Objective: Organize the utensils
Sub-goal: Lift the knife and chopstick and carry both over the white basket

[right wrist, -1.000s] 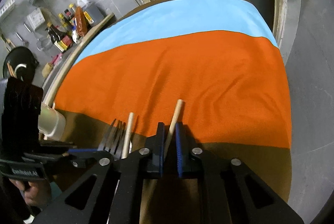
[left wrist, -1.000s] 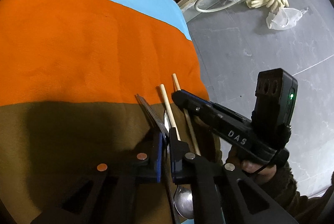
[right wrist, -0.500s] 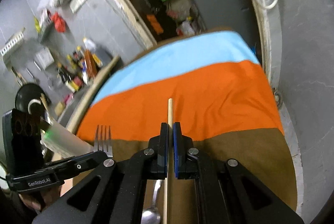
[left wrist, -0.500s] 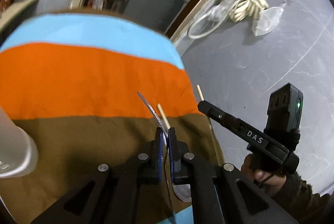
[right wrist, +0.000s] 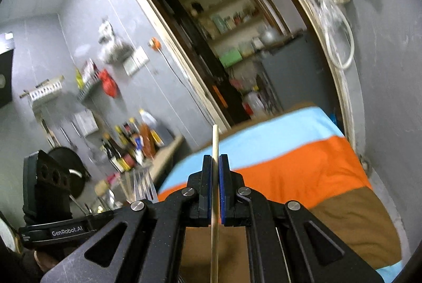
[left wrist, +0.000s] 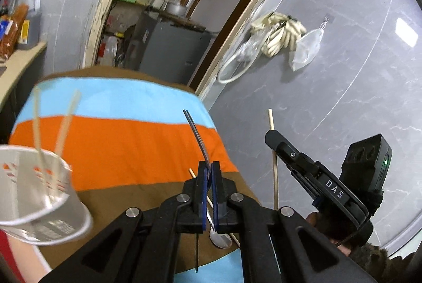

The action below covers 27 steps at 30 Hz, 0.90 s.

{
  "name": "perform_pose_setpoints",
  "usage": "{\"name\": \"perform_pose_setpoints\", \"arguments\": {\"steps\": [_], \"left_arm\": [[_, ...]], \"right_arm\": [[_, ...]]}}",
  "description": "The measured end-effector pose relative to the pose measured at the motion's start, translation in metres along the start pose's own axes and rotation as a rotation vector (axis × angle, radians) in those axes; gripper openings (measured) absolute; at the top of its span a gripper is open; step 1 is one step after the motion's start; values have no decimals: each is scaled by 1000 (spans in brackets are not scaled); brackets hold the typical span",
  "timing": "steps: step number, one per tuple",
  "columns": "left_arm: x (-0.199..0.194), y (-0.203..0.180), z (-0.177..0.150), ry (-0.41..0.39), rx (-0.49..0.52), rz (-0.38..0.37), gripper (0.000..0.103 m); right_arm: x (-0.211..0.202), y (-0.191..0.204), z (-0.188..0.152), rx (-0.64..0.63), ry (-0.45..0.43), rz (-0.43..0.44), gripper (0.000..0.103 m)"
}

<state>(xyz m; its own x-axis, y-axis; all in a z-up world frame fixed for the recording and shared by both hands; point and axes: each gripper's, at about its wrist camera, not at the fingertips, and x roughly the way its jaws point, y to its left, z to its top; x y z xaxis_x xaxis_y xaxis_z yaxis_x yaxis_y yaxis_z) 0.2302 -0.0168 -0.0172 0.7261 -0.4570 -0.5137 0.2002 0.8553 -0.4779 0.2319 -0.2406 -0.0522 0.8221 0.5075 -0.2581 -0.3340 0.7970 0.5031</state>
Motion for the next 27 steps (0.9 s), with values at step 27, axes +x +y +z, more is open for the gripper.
{"name": "perform_pose_setpoints", "arguments": {"steps": [27], "left_arm": [[-174,123,54,-356,-39,276,3]], "right_arm": [[96,185,-11,-94,-189,222,4]]}}
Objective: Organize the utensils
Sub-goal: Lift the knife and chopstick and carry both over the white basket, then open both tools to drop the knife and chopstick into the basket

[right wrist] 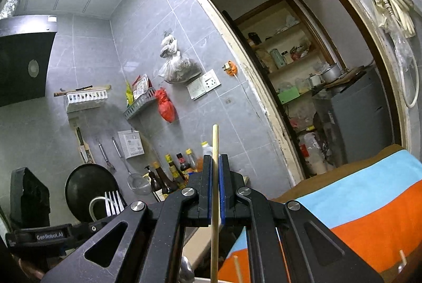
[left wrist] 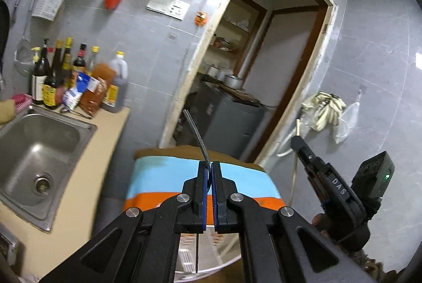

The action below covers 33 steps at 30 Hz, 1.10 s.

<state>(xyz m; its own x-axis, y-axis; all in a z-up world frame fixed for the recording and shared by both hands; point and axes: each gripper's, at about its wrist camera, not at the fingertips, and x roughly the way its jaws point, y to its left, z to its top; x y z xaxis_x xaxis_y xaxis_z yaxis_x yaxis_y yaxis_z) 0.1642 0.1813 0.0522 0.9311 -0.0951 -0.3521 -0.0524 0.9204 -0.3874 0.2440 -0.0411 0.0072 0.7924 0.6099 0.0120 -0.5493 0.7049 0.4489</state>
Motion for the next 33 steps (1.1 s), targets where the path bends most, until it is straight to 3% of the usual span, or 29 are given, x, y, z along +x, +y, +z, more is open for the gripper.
{"name": "perform_pose_setpoints", "arguments": {"steps": [10,19,33], "left_arm": [[14,27,-16,-26,11,84,3],[31,32,-31,8,-3,98,3],[43,34,-41,69,-3,106,3]], "right_arm": [[12,2,-26,-1,-63,-102,4],[23,10,-38,-97,-36,-133,4],[25,5,-46,-109,15,-146,4]]}}
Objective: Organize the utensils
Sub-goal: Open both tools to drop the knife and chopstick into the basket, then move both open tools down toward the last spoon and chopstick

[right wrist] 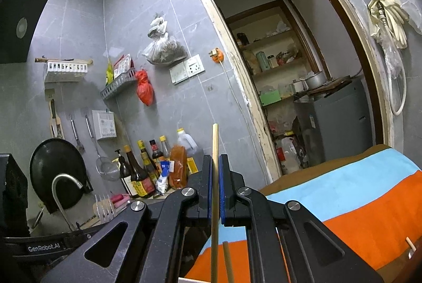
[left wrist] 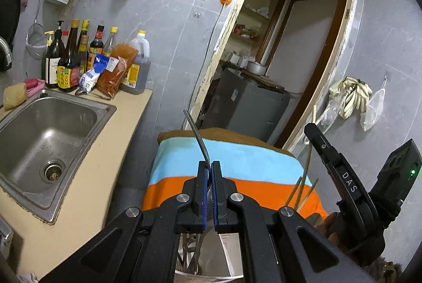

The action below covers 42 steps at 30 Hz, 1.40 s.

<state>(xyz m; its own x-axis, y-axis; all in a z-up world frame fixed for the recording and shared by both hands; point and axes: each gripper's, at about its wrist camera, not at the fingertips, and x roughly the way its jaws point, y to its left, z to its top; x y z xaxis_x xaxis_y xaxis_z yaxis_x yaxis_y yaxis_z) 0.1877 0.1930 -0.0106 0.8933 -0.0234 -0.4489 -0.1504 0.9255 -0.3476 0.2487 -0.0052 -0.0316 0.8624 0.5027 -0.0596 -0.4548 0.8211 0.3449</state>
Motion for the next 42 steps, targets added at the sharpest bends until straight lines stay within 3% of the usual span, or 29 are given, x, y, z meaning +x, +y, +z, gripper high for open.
{"name": "perform_pose_setpoints", "arguments": {"steps": [7,10,12,17,21,27,31,36,42], "left_arm": [[6,0,-6,70,-24,4,6],[3,-1,-8,57,-37,-2,24],[-1,-2,-9,40,-48,-11,51],[-11,-13,-6,1,-39,-4,60],[-24,-30,-1,-48,-9,5,81],[-37,-71,1,-118,99,50,102],[-41,-102,-5,-149,159,73,102],[-43,-138,-18,-161,211,84,102],[-39,-182,-36,-152,254,40,102]], "right_arm": [[-10,-7,1,-7,55,-3,5],[-18,-9,4,-23,66,-2,10],[-23,-10,7,-22,70,-2,22],[-45,-17,21,-24,65,-4,32],[-65,-29,34,-29,65,-37,56],[-104,-52,54,-56,73,-122,88],[-130,-70,67,-82,76,-189,102],[-157,-93,83,-124,73,-254,102],[-183,-126,101,-153,89,-295,102]]}}
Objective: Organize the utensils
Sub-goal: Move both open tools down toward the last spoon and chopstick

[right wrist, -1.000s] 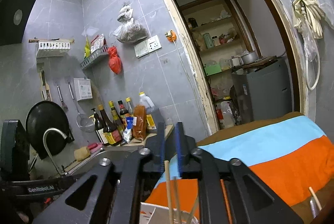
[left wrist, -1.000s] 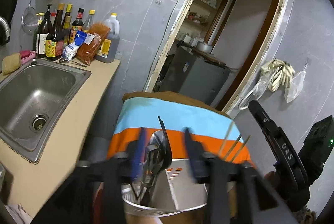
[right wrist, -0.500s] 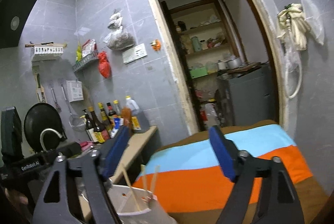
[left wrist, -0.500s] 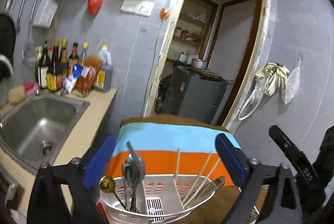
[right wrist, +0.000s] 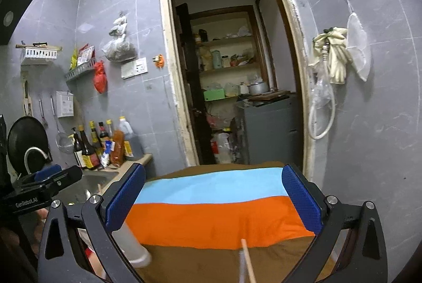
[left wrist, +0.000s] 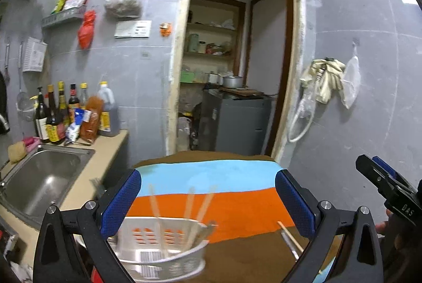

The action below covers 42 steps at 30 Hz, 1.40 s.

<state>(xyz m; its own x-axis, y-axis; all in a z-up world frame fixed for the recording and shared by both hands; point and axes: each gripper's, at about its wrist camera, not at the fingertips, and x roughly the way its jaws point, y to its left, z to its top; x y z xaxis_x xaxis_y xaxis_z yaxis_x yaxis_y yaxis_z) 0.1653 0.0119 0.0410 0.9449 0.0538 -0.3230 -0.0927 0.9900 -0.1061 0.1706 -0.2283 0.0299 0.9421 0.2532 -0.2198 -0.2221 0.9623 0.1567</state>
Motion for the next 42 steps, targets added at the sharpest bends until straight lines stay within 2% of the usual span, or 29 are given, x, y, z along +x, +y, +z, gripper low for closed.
{"name": "perform_pose_setpoints", "arguments": {"steps": [5,10,18,23,30,37,42], "left_arm": [[7,-35,-9,4,19,-23,102],[19,-66,-24,45,26,-30,102],[45,-90,-49,107,3,6,102],[63,-92,-68,154,-6,26,102],[95,-83,-102,259,-74,38,102],[122,-75,-130,376,-121,47,102],[133,-69,-144,423,-153,64,102]], "right_arm": [[-6,-36,0,-3,22,-22,102],[-6,-68,-7,-15,40,-43,102],[12,-101,-30,-29,106,-37,102],[33,-112,-53,-40,176,-27,102],[59,-119,-92,-61,283,-2,102],[89,-117,-130,-65,413,25,102],[103,-112,-151,-85,483,49,102]]}}
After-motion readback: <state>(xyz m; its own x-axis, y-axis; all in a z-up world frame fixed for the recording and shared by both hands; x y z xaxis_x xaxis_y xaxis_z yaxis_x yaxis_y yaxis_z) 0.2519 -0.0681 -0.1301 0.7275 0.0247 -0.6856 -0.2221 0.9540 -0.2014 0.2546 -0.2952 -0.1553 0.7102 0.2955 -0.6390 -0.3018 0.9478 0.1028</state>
